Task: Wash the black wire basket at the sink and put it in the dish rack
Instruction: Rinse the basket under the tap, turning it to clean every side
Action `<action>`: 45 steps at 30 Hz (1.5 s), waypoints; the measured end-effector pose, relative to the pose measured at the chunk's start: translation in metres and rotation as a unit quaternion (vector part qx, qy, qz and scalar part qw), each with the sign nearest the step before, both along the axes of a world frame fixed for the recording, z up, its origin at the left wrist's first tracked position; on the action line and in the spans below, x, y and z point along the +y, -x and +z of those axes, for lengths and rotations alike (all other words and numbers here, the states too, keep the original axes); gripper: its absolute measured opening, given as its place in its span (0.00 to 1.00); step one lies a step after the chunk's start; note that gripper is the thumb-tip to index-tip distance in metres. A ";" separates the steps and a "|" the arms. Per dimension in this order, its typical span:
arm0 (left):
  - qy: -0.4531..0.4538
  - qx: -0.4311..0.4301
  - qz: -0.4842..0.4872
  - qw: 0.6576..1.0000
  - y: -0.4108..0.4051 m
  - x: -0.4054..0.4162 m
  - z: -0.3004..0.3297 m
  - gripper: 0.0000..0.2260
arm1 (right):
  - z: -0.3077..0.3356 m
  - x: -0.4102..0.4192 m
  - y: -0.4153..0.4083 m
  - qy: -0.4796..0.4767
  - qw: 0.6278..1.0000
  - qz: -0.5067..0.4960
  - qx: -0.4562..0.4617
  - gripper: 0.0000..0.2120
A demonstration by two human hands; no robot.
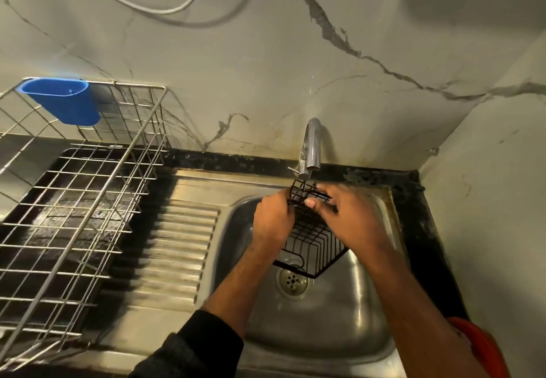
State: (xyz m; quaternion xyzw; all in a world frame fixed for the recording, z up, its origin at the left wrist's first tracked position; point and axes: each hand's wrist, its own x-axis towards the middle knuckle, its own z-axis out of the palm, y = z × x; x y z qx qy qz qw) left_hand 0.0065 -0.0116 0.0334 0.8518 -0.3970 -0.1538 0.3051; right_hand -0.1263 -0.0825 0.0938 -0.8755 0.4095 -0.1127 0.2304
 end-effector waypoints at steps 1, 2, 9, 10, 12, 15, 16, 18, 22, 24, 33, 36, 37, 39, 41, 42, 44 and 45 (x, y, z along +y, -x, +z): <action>-0.003 -0.007 0.008 1.000 0.001 0.003 0.000 0.10 | -0.001 0.001 0.000 -0.001 1.000 0.001 -0.005 0.24; -0.006 -0.012 0.014 1.000 0.001 0.007 0.000 0.10 | -0.002 0.002 -0.001 -0.002 1.000 0.004 -0.011 0.22; 0.011 0.026 0.048 0.998 0.000 0.015 0.000 0.10 | -0.011 -0.001 -0.002 0.025 0.999 -0.001 -0.035 0.15; 0.016 0.043 0.054 0.997 0.000 0.014 0.000 0.10 | -0.012 -0.003 0.000 0.032 0.999 -0.010 -0.034 0.15; 0.025 0.082 0.064 0.994 0.002 0.012 -0.001 0.12 | -0.013 -0.007 0.005 0.042 0.998 -0.029 -0.036 0.15; 0.032 0.126 0.070 0.989 0.007 0.008 -0.002 0.13 | -0.011 -0.012 0.012 0.048 0.997 -0.065 -0.020 0.17; 0.037 0.133 0.072 0.988 0.009 0.006 -0.002 0.13 | -0.010 -0.015 0.014 0.050 0.996 -0.075 -0.008 0.19; 0.048 0.143 0.083 0.985 0.012 0.004 -0.002 0.12 | -0.009 -0.019 0.017 0.038 0.995 -0.087 -0.001 0.23; 0.055 0.160 0.086 0.982 0.016 0.000 -0.003 0.11 | -0.010 -0.022 0.025 -0.008 0.994 -0.102 -0.040 0.27; 0.056 0.163 0.084 0.981 0.017 0.000 -0.003 0.11 | -0.011 -0.020 0.028 -0.014 0.993 -0.111 -0.044 0.26; 0.067 0.191 0.097 0.975 0.013 0.001 -0.007 0.12 | -0.007 -0.017 0.026 -0.010 0.994 -0.100 -0.039 0.25; 0.068 0.191 0.093 0.975 0.010 0.001 -0.006 0.13 | -0.006 -0.016 0.025 -0.015 0.994 -0.097 -0.039 0.25; 0.067 0.191 0.091 0.975 0.010 0.002 -0.005 0.14 | -0.005 -0.016 0.026 -0.017 0.994 -0.097 -0.039 0.25; 0.066 0.189 0.084 0.976 0.011 0.003 -0.001 0.14 | -0.005 -0.015 0.025 -0.018 0.994 -0.099 -0.040 0.25; 0.071 0.179 0.086 0.978 0.010 0.006 0.001 0.15 | -0.004 -0.012 0.024 -0.018 0.994 -0.101 -0.045 0.25; 0.071 0.172 0.088 0.979 0.010 0.008 0.002 0.15 | -0.003 -0.011 0.023 -0.018 0.994 -0.100 -0.048 0.25; 0.061 0.158 0.092 0.981 0.010 0.009 0.004 0.16 | -0.001 -0.011 0.023 -0.018 0.994 -0.093 -0.054 0.25; 0.059 0.152 0.093 0.982 0.010 0.010 0.005 0.17 | -0.001 -0.011 0.023 -0.019 0.994 -0.090 -0.055 0.24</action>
